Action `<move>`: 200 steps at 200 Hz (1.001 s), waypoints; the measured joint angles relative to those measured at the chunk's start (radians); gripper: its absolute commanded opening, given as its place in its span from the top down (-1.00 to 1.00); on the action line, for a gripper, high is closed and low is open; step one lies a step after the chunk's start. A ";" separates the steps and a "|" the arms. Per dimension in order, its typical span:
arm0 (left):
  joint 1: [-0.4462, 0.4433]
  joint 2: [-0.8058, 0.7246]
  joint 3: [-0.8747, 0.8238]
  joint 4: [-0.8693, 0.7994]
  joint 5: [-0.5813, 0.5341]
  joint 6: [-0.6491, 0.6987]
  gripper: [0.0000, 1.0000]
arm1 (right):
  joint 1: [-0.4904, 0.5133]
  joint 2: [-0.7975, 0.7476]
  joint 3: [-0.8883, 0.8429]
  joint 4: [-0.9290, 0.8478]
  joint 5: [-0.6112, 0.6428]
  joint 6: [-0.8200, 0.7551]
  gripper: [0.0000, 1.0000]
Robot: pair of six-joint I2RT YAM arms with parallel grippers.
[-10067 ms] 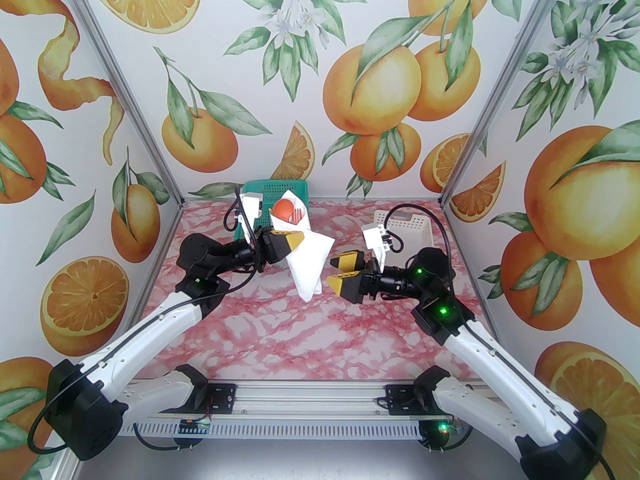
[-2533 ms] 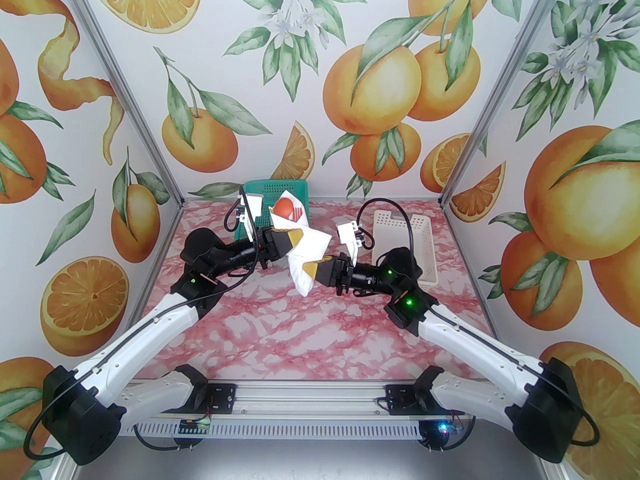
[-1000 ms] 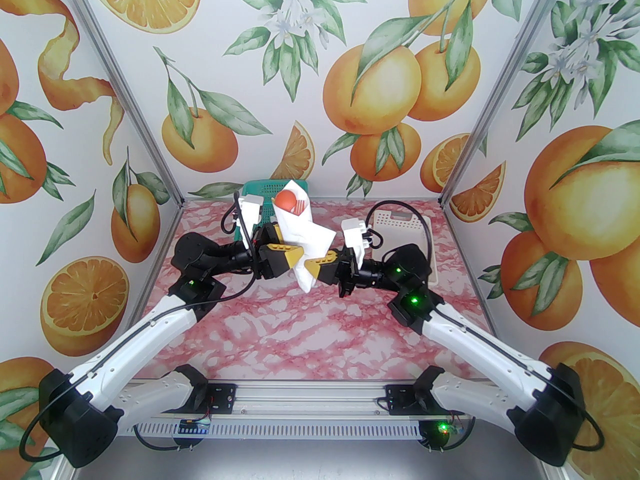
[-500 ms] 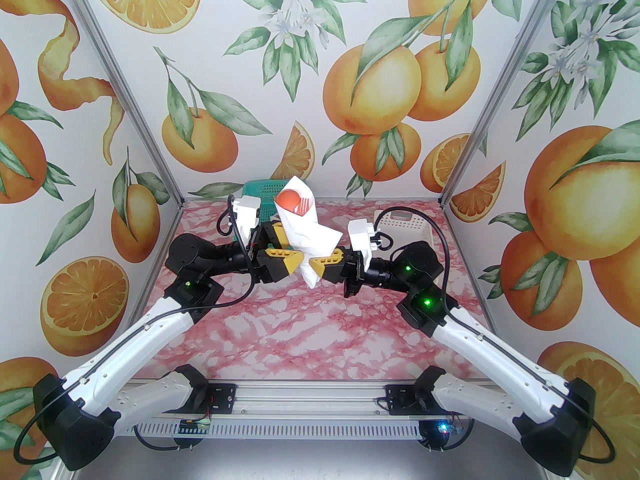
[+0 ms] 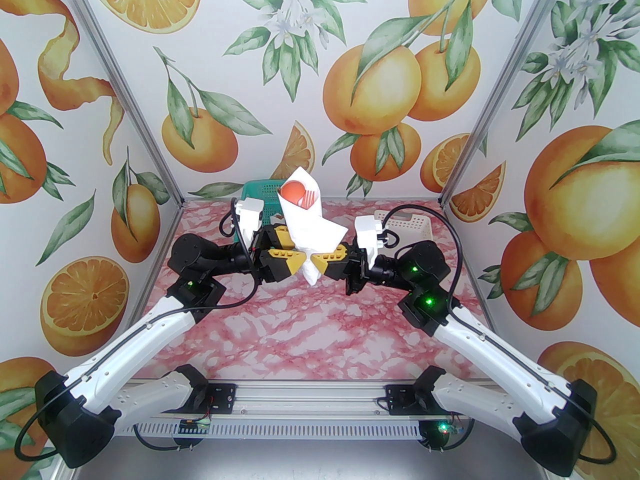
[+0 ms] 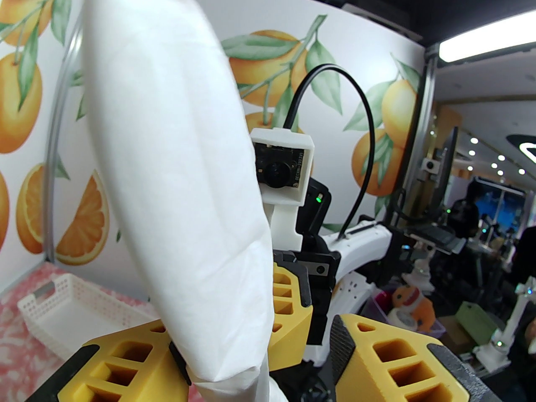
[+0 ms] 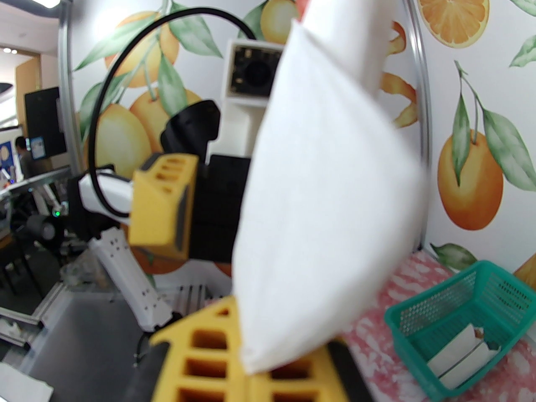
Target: Place the utensils on the paper napkin and roll it up
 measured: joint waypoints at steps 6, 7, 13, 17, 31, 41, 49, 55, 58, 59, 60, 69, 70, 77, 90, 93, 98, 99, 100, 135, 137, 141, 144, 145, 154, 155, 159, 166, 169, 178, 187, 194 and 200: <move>0.000 0.000 -0.001 0.007 0.001 -0.001 0.12 | 0.000 0.000 0.000 0.002 -0.001 0.002 1.00; 0.000 0.000 -0.002 0.008 0.001 0.000 0.13 | 0.000 0.000 0.000 0.002 -0.002 0.002 1.00; 0.000 0.000 -0.003 0.017 0.002 -0.001 0.16 | 0.002 0.000 0.000 0.004 -0.003 0.002 1.00; 0.000 0.000 -0.004 0.019 0.002 0.001 0.19 | 0.003 0.000 0.000 0.005 -0.003 0.002 1.00; 0.000 0.002 -0.006 0.031 0.003 0.000 0.26 | 0.005 0.000 0.000 0.009 -0.007 0.009 1.00; 0.000 0.005 -0.010 0.045 0.002 -0.003 0.29 | 0.005 0.000 0.000 0.017 -0.013 0.017 1.00; 0.000 0.008 -0.010 0.053 0.003 -0.006 0.30 | 0.005 0.000 0.000 0.025 -0.018 0.022 1.00; -0.002 0.011 -0.010 0.061 0.003 -0.006 0.31 | 0.005 0.000 0.000 0.031 -0.020 0.027 1.00; -0.003 0.012 -0.010 0.063 0.003 -0.008 0.32 | 0.005 0.000 0.000 0.032 -0.022 0.027 1.00; -0.003 0.012 -0.010 0.064 0.003 -0.008 0.32 | 0.005 0.000 0.000 0.034 -0.023 0.029 1.00; -0.004 0.013 -0.010 0.065 0.003 -0.009 0.32 | 0.005 0.000 0.000 0.034 -0.023 0.029 1.00; -0.007 0.016 -0.010 0.071 0.003 -0.012 0.33 | 0.005 0.000 0.000 0.039 -0.027 0.035 1.00; -0.007 0.017 -0.010 0.071 0.004 -0.011 0.33 | 0.005 0.000 0.000 0.039 -0.027 0.037 1.00; -0.010 0.019 -0.010 0.074 0.004 -0.013 0.33 | 0.006 0.002 0.000 0.046 -0.031 0.042 1.00; -0.014 0.023 -0.010 0.077 0.006 -0.016 0.33 | 0.008 0.006 0.000 0.059 -0.039 0.052 1.00; -0.015 0.024 -0.010 0.079 0.006 -0.016 0.33 | 0.008 0.008 0.000 0.061 -0.040 0.054 1.00; -0.017 0.026 -0.010 0.080 0.006 -0.016 0.33 | 0.010 0.010 0.000 0.068 -0.045 0.058 1.00; -0.017 0.026 -0.010 0.079 0.006 -0.016 0.33 | 0.010 0.011 0.000 0.070 -0.045 0.060 1.00; -0.017 0.026 -0.010 0.079 0.006 -0.016 0.33 | 0.010 0.012 0.000 0.071 -0.045 0.061 1.00; -0.023 0.035 -0.010 0.080 0.007 -0.018 0.33 | 0.019 0.035 0.000 0.102 -0.061 0.082 1.00; -0.023 0.036 -0.010 0.080 0.007 -0.018 0.33 | 0.019 0.036 0.000 0.103 -0.061 0.082 1.00; -0.023 0.037 -0.010 0.080 0.007 -0.018 0.34 | 0.020 0.037 0.000 0.104 -0.062 0.083 1.00; -0.024 0.038 -0.010 0.080 0.006 -0.018 0.35 | 0.021 0.038 0.000 0.104 -0.063 0.085 1.00; -0.024 0.038 -0.010 0.080 0.007 -0.018 0.36 | 0.021 0.038 0.000 0.104 -0.064 0.085 1.00; -0.024 0.040 -0.010 0.082 0.008 -0.019 0.39 | 0.023 0.038 0.000 0.105 -0.064 0.089 1.00; -0.024 0.040 -0.010 0.083 0.008 -0.019 0.39 | 0.023 0.038 0.000 0.105 -0.065 0.089 1.00; -0.024 0.041 -0.010 0.085 0.010 -0.019 0.40 | 0.024 0.038 0.000 0.105 -0.066 0.089 1.00; -0.026 0.041 -0.010 0.089 0.013 -0.019 0.43 | 0.024 0.040 0.000 0.108 -0.068 0.089 1.00; -0.026 0.042 -0.010 0.091 0.013 -0.019 0.44 | 0.024 0.040 0.000 0.109 -0.071 0.090 1.00; -0.026 0.042 -0.010 0.095 0.014 -0.019 0.48 | 0.024 0.042 0.000 0.111 -0.071 0.090 1.00; -0.027 0.043 -0.010 0.099 0.018 -0.019 0.50 | 0.024 0.042 0.000 0.111 -0.072 0.090 1.00; -0.029 0.044 -0.010 0.103 0.021 -0.019 0.51 | 0.024 0.042 0.000 0.111 -0.072 0.090 1.00; -0.029 0.045 -0.010 0.106 0.022 -0.019 0.51 | 0.024 0.042 0.000 0.111 -0.074 0.093 1.00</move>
